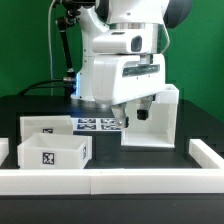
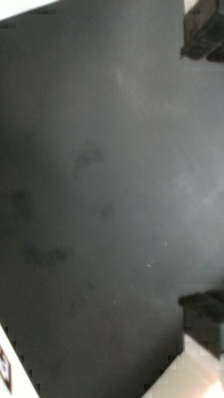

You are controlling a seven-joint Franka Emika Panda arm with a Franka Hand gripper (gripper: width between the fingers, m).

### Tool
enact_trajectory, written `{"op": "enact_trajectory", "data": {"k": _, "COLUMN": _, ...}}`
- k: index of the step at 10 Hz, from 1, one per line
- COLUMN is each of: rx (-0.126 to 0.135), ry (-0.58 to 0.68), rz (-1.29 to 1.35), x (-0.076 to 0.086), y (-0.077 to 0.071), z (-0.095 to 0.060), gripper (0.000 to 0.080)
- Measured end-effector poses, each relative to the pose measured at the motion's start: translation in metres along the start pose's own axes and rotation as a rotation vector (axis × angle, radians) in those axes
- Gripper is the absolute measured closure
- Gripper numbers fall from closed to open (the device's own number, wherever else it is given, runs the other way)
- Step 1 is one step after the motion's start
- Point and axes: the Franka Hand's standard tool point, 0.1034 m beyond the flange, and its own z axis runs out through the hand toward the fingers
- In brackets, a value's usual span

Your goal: Assemble drawer

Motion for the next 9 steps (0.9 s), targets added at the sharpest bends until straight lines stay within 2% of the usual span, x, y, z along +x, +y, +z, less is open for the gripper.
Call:
{"op": "enact_trajectory", "data": {"k": 1, "rx": -0.014, "ry": 0.013, "rz": -0.005, "x": -0.002, "y": 0.001, "z": 0.001, "gripper": 0.0150}}
{"op": "enact_trajectory", "data": {"k": 6, "rx": -0.020, "ry": 0.019, "rz": -0.003, "x": -0.001, "y": 0.001, "z": 0.001, "gripper": 0.0150}}
{"op": "enact_trajectory", "data": {"k": 7, "rx": -0.017, "ry": 0.020, "rz": 0.104, "x": 0.003, "y": -0.002, "z": 0.000, "gripper": 0.0150}}
{"op": "enact_trajectory", "data": {"k": 9, "rx": 0.007, "ry": -0.007, "rz": 0.302, "x": 0.015, "y": -0.015, "z": -0.006, "gripper": 0.0150}}
